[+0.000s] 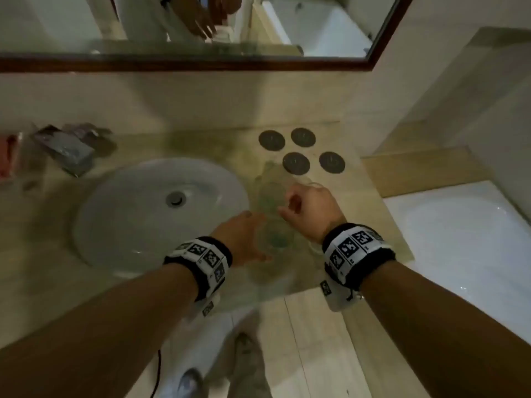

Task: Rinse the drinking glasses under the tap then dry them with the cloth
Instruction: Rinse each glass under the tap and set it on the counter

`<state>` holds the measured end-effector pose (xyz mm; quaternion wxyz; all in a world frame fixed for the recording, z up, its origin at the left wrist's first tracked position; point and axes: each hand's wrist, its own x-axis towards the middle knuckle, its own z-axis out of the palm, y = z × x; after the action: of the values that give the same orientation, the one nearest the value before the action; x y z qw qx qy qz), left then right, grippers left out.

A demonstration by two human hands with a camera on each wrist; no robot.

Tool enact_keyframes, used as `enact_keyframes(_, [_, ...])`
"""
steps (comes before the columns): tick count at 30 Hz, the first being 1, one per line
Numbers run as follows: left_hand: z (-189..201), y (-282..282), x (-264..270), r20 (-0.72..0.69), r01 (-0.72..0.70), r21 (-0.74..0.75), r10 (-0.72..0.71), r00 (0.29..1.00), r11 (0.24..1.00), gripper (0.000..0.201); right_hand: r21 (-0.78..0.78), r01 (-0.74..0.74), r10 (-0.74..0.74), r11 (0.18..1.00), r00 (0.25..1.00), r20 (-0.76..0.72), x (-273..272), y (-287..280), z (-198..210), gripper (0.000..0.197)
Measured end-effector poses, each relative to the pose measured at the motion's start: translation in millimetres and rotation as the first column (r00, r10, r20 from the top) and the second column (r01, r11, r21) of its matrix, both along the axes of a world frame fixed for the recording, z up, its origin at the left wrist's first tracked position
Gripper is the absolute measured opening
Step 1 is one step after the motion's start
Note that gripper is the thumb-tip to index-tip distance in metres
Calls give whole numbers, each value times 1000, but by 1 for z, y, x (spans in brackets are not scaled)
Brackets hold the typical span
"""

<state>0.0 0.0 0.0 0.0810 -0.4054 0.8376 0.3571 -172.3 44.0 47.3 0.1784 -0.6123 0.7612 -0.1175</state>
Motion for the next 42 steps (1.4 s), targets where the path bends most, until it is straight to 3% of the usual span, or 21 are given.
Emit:
enact_keyframes(4, [-37, 4, -19, 44, -59, 65, 56, 997, 996, 104, -17, 29, -27, 999, 995, 94, -13, -5, -29, 26])
enact_keyframes(9, [-62, -1, -37, -17, -113, 70, 114, 993, 991, 95, -76, -14, 27, 997, 986, 165, -29, -11, -49, 28])
enact_keyframes(16, [-57, -13, -29, 53, -56, 17, 55, 997, 998, 92, -69, -49, 65, 996, 966, 249, -34, -26, -47, 34])
enact_keyframes(19, [-50, -19, -5, 39, -105, -7, 106, 994, 994, 88, -3, -96, 93, 995, 959, 266, -24, -36, -43, 32])
enact_keyframes(26, [-14, -48, 57, -105, -289, -29, 285, 953, 957, 83, 15, -205, 186, 979, 916, 354, 42, -68, -31, 33])
enact_keyframes(30, [-8, -75, 105, -209, -433, 12, 426, 880, 901, 74, -5, -274, 260, 962, 904, 341, 92, -112, -24, 29])
enact_keyframes(35, [-28, -111, 168, -305, -573, 60, 561, 770, 818, 78, 49, -333, 299, 942, 895, 331, 163, -171, -25, 26])
enact_keyframes(38, [-47, -131, 198, -317, -601, 110, 601, 733, 791, 71, 91, -353, 308, 931, 896, 320, 204, -210, -26, 35])
enact_keyframes(42, [-78, -147, 231, -302, -647, 184, 669, 679, 740, 75, 105, -323, 280, 941, 913, 295, 246, -259, -25, 33])
